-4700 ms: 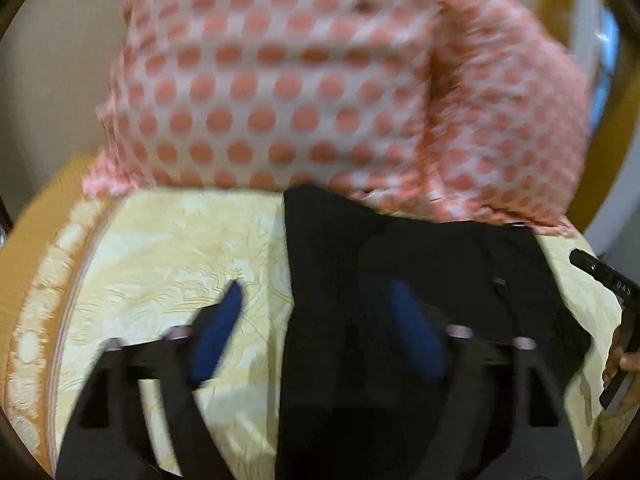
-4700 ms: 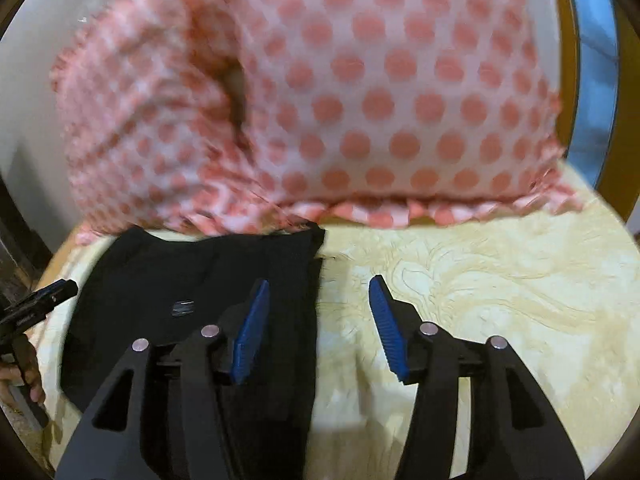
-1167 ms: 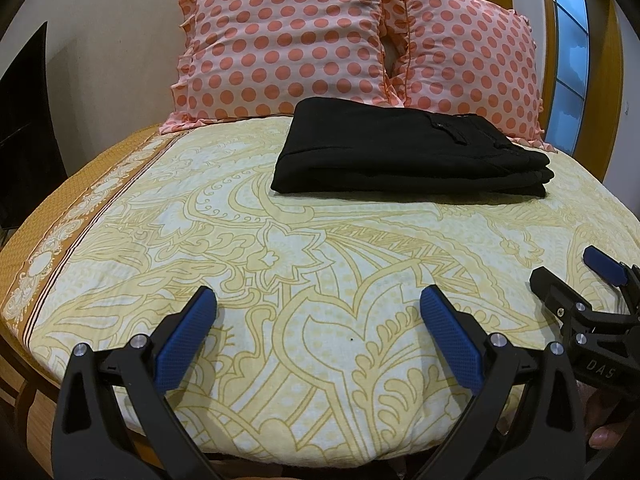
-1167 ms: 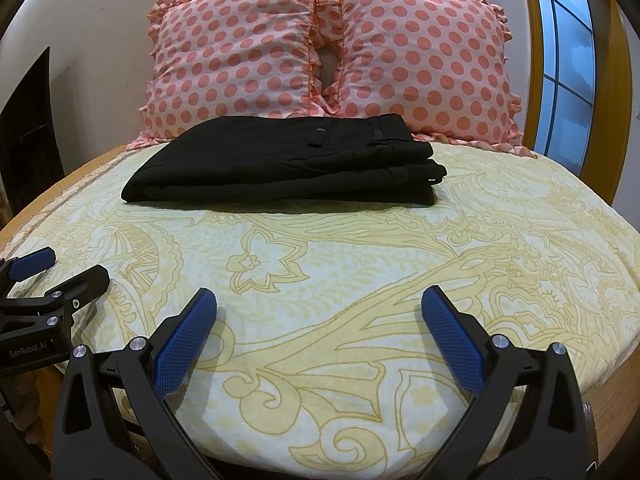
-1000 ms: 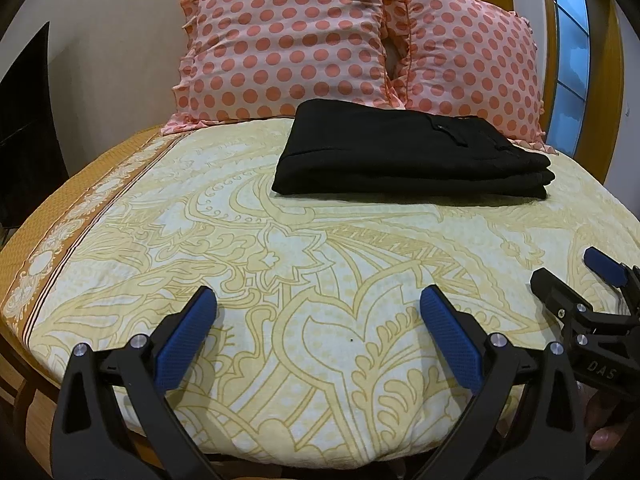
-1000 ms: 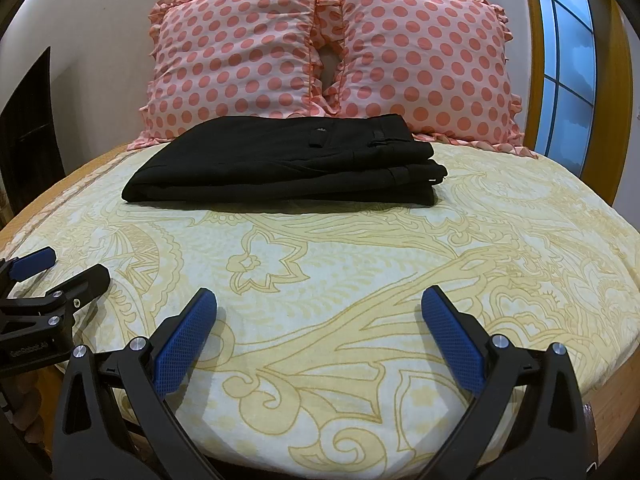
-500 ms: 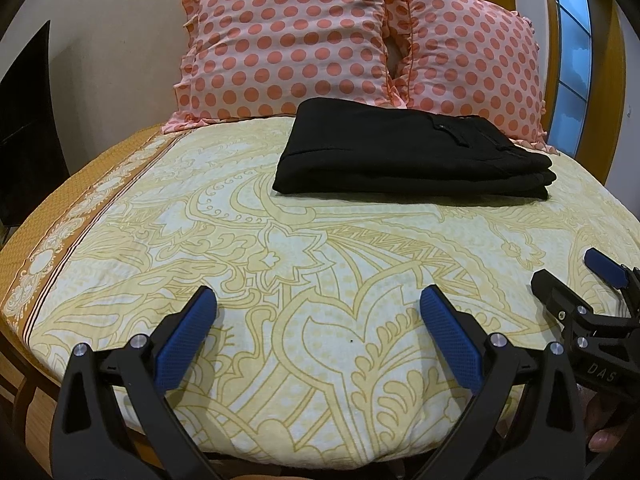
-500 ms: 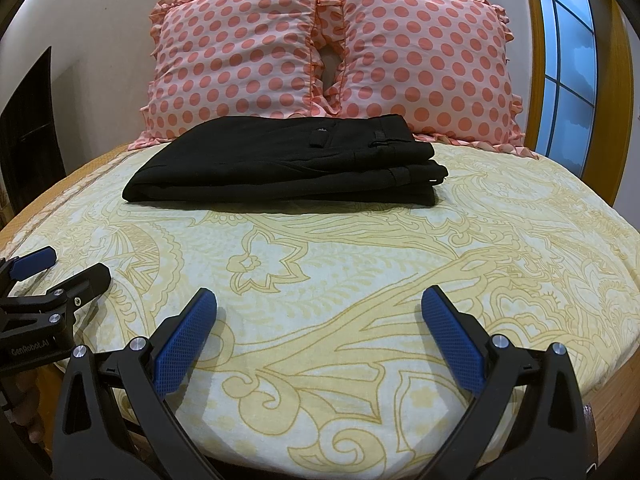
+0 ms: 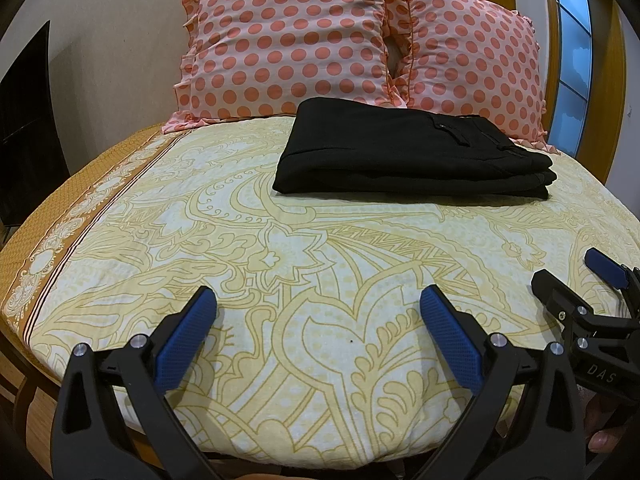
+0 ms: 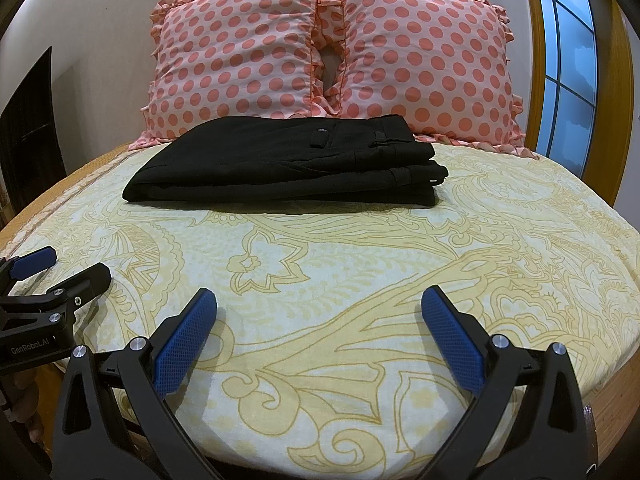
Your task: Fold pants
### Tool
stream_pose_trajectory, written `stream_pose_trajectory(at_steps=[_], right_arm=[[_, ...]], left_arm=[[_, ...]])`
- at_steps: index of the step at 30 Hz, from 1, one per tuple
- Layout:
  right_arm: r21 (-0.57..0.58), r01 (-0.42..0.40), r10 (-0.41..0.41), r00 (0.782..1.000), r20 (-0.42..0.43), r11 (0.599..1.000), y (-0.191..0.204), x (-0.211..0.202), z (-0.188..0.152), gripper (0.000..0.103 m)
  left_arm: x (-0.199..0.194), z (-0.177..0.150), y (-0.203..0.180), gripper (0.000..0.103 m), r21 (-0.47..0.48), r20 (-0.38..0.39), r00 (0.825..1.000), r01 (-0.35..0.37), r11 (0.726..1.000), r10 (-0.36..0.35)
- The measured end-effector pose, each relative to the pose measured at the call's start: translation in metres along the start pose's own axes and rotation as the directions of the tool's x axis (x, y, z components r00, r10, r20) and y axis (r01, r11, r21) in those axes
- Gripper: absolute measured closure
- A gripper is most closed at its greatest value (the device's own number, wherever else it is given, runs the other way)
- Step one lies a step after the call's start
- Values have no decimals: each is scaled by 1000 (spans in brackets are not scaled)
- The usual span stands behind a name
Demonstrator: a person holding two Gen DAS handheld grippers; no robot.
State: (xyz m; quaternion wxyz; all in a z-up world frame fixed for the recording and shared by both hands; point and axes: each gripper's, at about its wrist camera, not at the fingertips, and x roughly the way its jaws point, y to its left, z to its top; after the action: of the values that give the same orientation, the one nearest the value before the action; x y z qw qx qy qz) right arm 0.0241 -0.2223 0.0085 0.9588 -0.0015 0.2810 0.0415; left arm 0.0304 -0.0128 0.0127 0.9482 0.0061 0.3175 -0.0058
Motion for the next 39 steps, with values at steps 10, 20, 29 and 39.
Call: stream_pose_trajectory(at_steps=[10, 20, 29, 39], right_arm=[[0, 0, 0, 1000, 1, 1000, 0, 0, 0, 1], [0, 0, 0, 1000, 3, 1000, 0, 0, -1, 1], [1, 0, 0, 1000, 1, 1000, -1, 0, -2, 1], [1, 7, -7, 999, -49, 1000, 2, 5, 9, 1]], left_arm=[[0, 0, 0, 2, 0, 0, 1000, 0, 1000, 0], [0, 0, 0, 2, 0, 0, 1000, -1, 1000, 1], [1, 1, 0, 2, 0, -21, 1000, -1, 1000, 1], [1, 2, 0, 2, 1, -34, 999, 0, 1000, 0]])
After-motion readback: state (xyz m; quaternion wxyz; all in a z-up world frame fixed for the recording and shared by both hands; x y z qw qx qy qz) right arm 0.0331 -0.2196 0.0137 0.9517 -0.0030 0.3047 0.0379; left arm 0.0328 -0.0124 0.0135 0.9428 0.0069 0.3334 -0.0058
